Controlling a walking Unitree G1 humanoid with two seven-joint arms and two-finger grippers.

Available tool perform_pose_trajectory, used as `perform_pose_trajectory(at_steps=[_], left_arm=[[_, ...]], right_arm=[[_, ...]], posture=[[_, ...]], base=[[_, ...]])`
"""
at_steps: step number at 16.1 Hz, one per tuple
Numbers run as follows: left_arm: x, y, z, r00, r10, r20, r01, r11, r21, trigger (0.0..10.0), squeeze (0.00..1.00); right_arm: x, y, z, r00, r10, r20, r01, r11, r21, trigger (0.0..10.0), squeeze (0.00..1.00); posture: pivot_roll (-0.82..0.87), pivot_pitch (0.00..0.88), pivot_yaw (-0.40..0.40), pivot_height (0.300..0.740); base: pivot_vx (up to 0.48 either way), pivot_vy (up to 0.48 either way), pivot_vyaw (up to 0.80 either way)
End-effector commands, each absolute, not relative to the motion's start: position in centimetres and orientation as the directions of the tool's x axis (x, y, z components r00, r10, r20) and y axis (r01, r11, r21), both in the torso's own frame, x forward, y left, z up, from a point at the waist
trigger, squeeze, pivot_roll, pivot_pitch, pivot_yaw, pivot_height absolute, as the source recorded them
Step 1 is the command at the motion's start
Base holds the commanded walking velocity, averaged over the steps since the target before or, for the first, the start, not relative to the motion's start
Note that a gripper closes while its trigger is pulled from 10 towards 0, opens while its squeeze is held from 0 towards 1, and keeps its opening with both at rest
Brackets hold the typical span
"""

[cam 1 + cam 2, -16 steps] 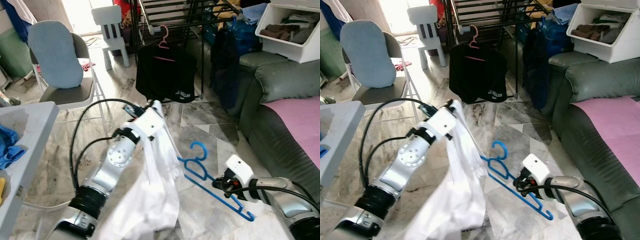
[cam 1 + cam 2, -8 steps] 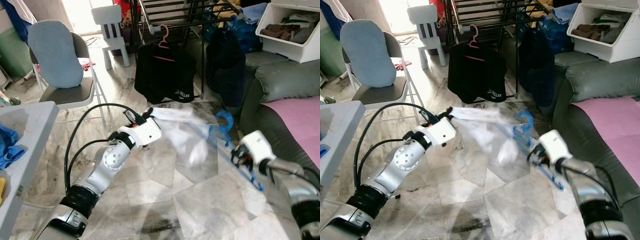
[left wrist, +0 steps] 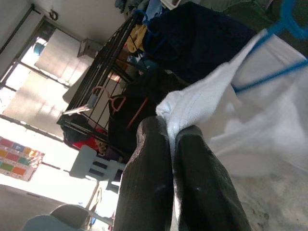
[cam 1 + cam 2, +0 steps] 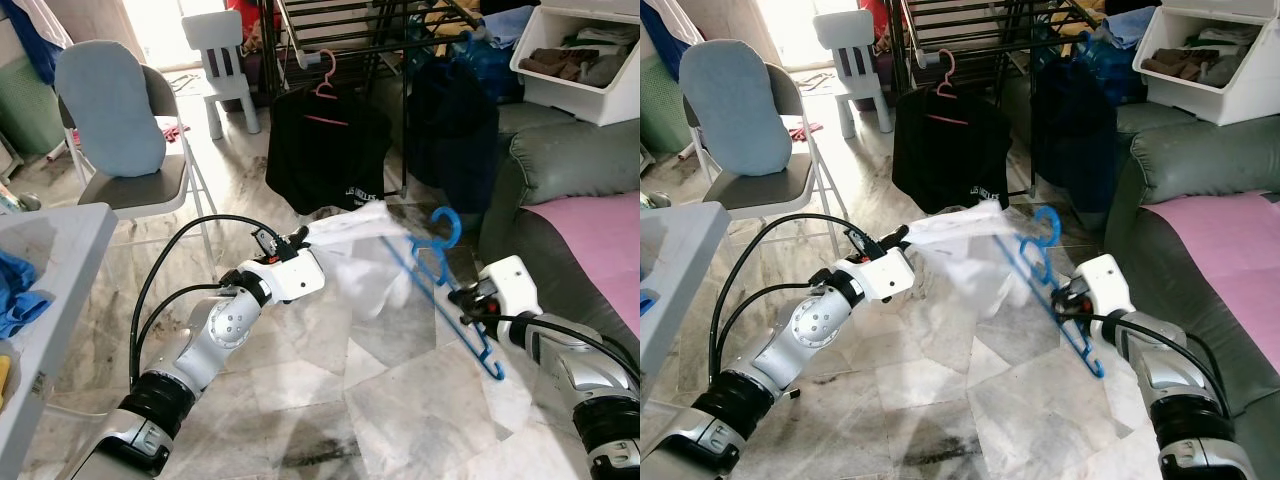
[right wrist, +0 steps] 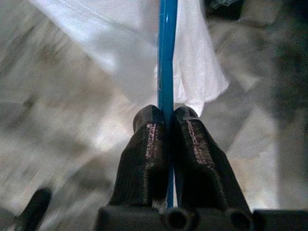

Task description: Hang hanger

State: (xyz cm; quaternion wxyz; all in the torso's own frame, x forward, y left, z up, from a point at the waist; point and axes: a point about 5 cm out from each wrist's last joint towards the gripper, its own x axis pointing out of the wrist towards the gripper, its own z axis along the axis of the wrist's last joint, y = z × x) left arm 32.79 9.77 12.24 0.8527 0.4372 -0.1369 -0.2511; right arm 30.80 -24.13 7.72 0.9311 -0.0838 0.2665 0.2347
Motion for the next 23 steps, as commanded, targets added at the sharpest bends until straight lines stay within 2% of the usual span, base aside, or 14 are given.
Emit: perform_pose_trajectory(at_steps=[1,3,4,5,9,11,13,14,15,16,17,18,19,23], left_arm=[[33.1,9.6,13.2,0.832,-0.551,0.069,0.278,0.521,0.807,10.0,0.00],[33.0,9.3,13.5,0.828,-0.555,0.082,0.277,0.532,0.800,10.0,0.00],[33.0,9.1,13.5,0.826,-0.557,0.093,0.273,0.538,0.797,10.0,0.00],[32.9,9.0,13.5,0.822,-0.562,0.091,0.278,0.535,0.798,10.0,0.00],[32.8,9.0,13.3,0.820,-0.566,0.086,0.285,0.533,0.797,10.0,0.00],[33.0,9.8,12.7,0.839,-0.542,0.053,0.283,0.517,0.808,10.0,0.00],[33.5,10.8,11.7,0.871,-0.492,-0.001,0.288,0.507,0.812,10.0,0.00],[33.8,11.3,11.0,0.891,-0.453,-0.028,0.296,0.533,0.792,10.0,0.00],[33.9,11.8,10.2,0.914,-0.402,-0.057,0.312,0.606,0.732,10.0,0.00],[34.3,12.9,8.7,0.958,-0.257,-0.128,0.287,0.845,0.451,10.0,0.00],[34.3,13.1,8.2,0.964,-0.214,-0.160,0.256,0.911,0.323,10.0,0.00],[34.2,13.8,7.2,0.965,-0.143,-0.219,0.171,0.978,0.117,10.0,0.00],[33.8,14.0,6.4,0.958,-0.139,-0.249,0.159,0.986,0.060,10.0,0.00],[33.1,13.1,6.4,0.951,-0.219,-0.218,0.230,0.973,0.024,10.0,0.00]], right_arm=[[30.3,-23.7,7.5,0.668,0.448,-0.595,-0.572,0.820,-0.025,10.0,0.00],[29.8,-23.6,7.2,0.619,0.486,-0.616,-0.613,0.790,0.008,10.0,0.00],[29.1,-23.4,7.3,0.558,0.546,-0.625,-0.682,0.731,0.029,10.0,0.00],[29.0,-23.4,7.4,0.547,0.557,-0.625,-0.695,0.718,0.031,10.0,0.00],[30.3,-24.9,6.9,0.671,0.385,-0.633,-0.545,0.836,-0.070,10.0,0.00],[30.2,-24.3,7.5,0.672,0.439,-0.597,-0.589,0.805,-0.072,10.0,0.00],[29.5,-23.4,8.2,0.608,0.563,-0.560,-0.684,0.729,-0.009,10.0,0.00],[29.5,-23.2,8.5,0.600,0.579,-0.552,-0.702,0.712,-0.016,10.0,0.00],[29.9,-22.9,8.7,0.615,0.576,-0.539,-0.697,0.716,-0.030,10.0,0.00],[30.8,-22.1,9.4,0.654,0.566,-0.502,-0.686,0.723,-0.079,10.0,0.00],[31.1,-21.7,9.6,0.667,0.562,-0.489,-0.681,0.727,-0.092,10.0,0.00],[31.2,-20.9,9.8,0.669,0.571,-0.476,-0.685,0.722,-0.097,10.0,0.00],[30.9,-20.3,9.3,0.652,0.579,-0.489,-0.703,0.703,-0.105,10.0,0.00],[30.6,-20.2,8.1,0.647,0.549,-0.529,-0.694,0.712,-0.110,10.0,0.00]], posture=[[-0.14,0.000,0.044,0.740],[-0.13,0.000,0.042,0.740],[-0.13,0.000,0.042,0.740],[-0.14,0.000,0.044,0.740],[-0.14,0.000,0.042,0.740],[-0.13,0.000,0.046,0.740],[-0.13,0.000,0.047,0.740],[-0.13,0.000,0.048,0.740],[-0.15,0.000,0.051,0.740],[-0.15,0.000,0.054,0.740],[-0.16,0.000,0.054,0.740],[-0.15,0.000,0.051,0.740],[-0.15,0.000,0.046,0.740],[-0.14,0.000,0.040,0.740]], base=[[0.000,0.000,0.00],[0.000,0.000,0.00],[0.000,0.000,0.00],[0.000,0.000,0.00],[0.000,0.000,0.00],[0.000,0.000,0.00],[0.000,0.000,0.00],[0.000,0.000,0.00],[0.000,0.000,0.00],[0.000,0.000,0.00],[0.000,0.000,0.00],[0.000,0.000,0.00],[0.000,0.000,0.00],[0.000,0.000,0.00]])
